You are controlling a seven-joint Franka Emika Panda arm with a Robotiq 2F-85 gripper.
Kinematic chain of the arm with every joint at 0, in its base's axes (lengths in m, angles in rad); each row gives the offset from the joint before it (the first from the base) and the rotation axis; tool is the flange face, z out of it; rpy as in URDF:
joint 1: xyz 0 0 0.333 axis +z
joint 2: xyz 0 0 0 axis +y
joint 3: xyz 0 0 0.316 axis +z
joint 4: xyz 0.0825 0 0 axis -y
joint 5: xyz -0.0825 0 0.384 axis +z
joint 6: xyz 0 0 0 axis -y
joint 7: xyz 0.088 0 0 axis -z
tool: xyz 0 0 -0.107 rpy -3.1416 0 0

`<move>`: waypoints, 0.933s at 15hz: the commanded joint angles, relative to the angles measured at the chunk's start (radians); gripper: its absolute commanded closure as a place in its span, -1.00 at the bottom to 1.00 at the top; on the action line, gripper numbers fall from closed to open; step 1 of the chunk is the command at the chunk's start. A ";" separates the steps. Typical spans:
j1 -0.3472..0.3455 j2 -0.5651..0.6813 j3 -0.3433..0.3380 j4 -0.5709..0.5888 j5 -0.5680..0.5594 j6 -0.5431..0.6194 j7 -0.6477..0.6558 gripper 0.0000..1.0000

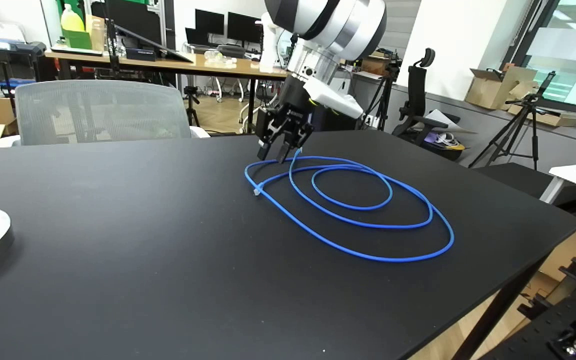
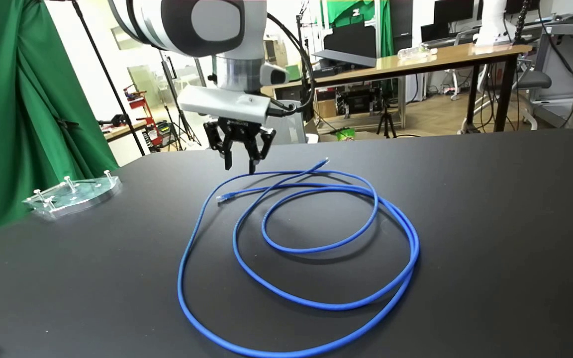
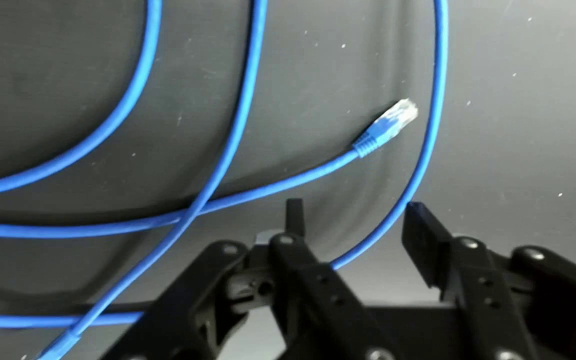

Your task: Move the cable slightly up, then pick one side and move it to the right

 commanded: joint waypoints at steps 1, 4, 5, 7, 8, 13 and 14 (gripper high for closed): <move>0.009 -0.033 -0.024 -0.037 -0.018 0.086 0.079 -0.72; 0.022 -0.041 -0.062 -0.058 -0.054 0.141 0.145 -1.00; 0.031 -0.040 -0.082 -0.059 -0.072 0.149 0.178 -1.00; 0.081 -0.026 -0.166 -0.042 -0.154 0.117 0.288 -1.00; 0.124 -0.016 -0.228 -0.027 -0.213 0.079 0.366 -1.00; 0.202 0.029 -0.345 0.052 -0.372 -0.090 0.561 -1.00; 0.204 0.032 -0.342 0.063 -0.380 -0.108 0.567 -1.00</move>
